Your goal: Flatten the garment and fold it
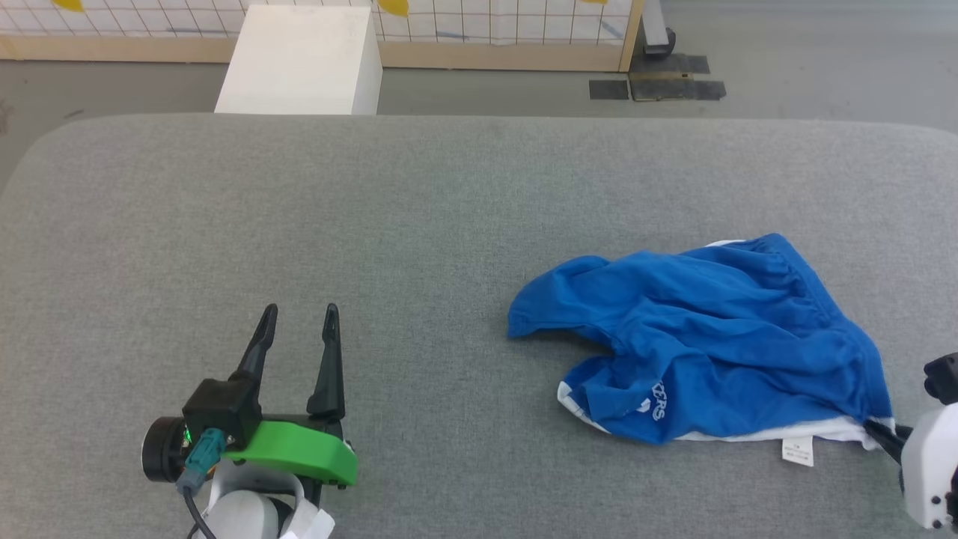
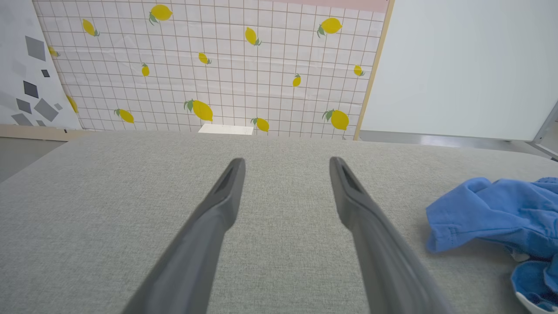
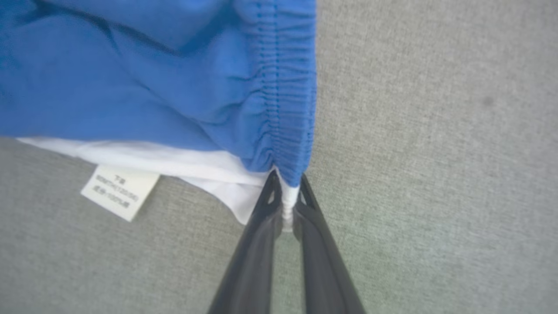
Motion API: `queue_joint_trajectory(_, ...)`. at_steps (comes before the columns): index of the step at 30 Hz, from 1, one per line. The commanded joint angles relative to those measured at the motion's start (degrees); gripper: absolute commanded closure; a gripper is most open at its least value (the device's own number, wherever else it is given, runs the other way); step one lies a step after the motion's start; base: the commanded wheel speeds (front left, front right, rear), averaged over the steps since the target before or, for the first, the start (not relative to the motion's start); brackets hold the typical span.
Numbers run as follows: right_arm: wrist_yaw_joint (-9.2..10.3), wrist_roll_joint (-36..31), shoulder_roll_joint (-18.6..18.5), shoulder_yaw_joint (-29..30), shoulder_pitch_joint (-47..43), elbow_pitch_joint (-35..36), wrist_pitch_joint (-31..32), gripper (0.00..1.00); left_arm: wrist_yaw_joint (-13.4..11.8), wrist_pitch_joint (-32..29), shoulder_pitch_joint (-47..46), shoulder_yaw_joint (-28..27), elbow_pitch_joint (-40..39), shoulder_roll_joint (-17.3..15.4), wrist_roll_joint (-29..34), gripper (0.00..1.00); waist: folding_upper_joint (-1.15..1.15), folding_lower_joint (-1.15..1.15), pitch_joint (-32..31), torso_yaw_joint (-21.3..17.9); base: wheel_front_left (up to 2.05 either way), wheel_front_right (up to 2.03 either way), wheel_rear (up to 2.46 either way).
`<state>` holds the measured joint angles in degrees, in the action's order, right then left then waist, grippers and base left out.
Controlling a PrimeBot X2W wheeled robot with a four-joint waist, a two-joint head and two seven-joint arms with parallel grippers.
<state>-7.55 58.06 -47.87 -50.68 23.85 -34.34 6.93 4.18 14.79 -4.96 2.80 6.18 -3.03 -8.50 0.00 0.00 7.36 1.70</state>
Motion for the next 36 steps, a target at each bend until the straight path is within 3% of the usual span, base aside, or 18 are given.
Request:
queue_joint_trajectory(1,0.06,-0.34,1.47,0.99,-0.77,-0.11,-1.6,0.36,0.32,0.21,0.43,0.1,0.26,0.15,0.61,0.0,0.0,0.0,-0.67,0.14,0.0,0.0,0.0)
queue_joint_trajectory(2,0.06,-1.05,1.62,1.88,-0.73,-0.32,-2.82,0.0,0.33,0.21,0.66,0.16,0.4,0.15,0.65,0.0,0.0,0.0,-1.08,0.18,0.0,0.0,0.0)
queue_joint_trajectory(8,0.06,-8.2,1.4,10.26,-0.51,-0.43,-12.93,0.0,0.37,0.21,2.06,0.87,1.12,0.15,1.73,0.0,0.0,0.0,-3.52,0.11,0.0,0.0,0.0)
queue_joint_trajectory(12,0.06,-16.28,3.79,20.3,-0.34,-0.31,-20.16,0.0,0.67,0.21,2.37,1.59,1.15,0.15,3.3,0.0,0.0,0.0,-4.32,-0.35,0.0,0.0,0.0)
queue_joint_trajectory(16,0.06,-27.14,11.2,36.53,-1.6,4.92,-21.84,0.0,0.49,0.21,1.88,2.97,1.05,0.06,6.47,0.0,0.0,0.0,-4.36,-0.75,0.0,0.0,0.0)
queue_joint_trajectory(19,0.06,-37.55,20.86,50.53,-6.49,16.9,-21.89,0.0,-0.23,0.21,0.85,4.19,0.51,0.07,8.18,0.0,0.0,0.0,-3.84,-0.89,0.0,0.0,0.0)
queue_joint_trajectory(22,0.06,-44.63,29.95,58.08,-11.51,28.63,-21.9,0.0,-0.68,0.21,-0.43,5.25,0.13,0.07,8.9,0.0,0.0,0.0,-3.19,-0.95,0.0,0.0,0.0)
queue_joint_trajectory(27,0.06,-49.94,39.71,61.48,-18.08,40.64,-21.91,0.0,0.12,0.21,-3.4,9.3,1.33,-0.97,11.38,0.0,0.0,0.0,-1.98,-0.87,0.0,0.0,0.0)
queue_joint_trajectory(32,0.06,-52.89,42.1,60.64,-21.64,42.23,-21.92,0.0,1.83,0.18,-7.65,16.02,7.82,-2.45,14.72,0.0,0.0,0.0,-1.04,-0.95,0.0,0.0,0.0)
queue_joint_trajectory(36,0.06,-54.2,43.04,60.72,-22.64,42.37,-21.92,0.0,3.03,-3.14,-14.04,22.04,13.64,-2.58,14.99,0.0,0.0,0.0,-0.09,-0.77,0.0,0.0,0.0)
